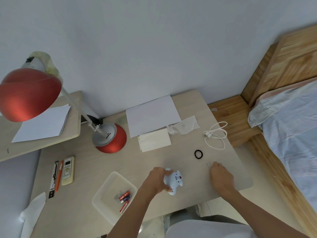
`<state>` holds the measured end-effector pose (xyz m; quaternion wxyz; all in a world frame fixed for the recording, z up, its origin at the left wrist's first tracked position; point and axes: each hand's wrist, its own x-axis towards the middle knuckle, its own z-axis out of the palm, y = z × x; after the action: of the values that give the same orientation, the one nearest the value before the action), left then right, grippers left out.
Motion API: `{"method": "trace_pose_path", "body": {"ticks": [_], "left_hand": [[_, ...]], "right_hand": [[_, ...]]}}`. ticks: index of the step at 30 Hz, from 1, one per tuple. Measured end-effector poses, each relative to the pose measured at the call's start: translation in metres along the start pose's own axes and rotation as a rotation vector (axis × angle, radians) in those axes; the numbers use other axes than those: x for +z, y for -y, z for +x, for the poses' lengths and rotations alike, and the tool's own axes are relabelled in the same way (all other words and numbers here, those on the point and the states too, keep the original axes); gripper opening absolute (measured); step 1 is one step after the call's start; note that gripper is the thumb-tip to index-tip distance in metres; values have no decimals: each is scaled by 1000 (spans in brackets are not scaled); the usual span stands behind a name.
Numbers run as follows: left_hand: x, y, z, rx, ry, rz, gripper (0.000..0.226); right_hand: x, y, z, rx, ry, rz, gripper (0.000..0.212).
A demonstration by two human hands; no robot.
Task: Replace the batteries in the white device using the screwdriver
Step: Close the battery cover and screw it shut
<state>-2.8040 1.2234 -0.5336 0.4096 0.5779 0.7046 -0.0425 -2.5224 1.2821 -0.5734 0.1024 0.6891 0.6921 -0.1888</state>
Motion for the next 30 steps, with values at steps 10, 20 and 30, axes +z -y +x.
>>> {"method": "trace_pose_path", "body": {"ticks": [10, 20, 30], "left_hand": [[0, -3, -5, -17, -2, -22, 94], [5, -6, -7, -25, -22, -38, 94], [7, -5, -3, -16, -16, -19, 94]], "right_hand": [[-24, 39, -27, -474, 72, 448, 6], [-26, 54, -34, -553, 76, 425, 18], [-34, 59, -35, -551, 68, 316, 17]]}}
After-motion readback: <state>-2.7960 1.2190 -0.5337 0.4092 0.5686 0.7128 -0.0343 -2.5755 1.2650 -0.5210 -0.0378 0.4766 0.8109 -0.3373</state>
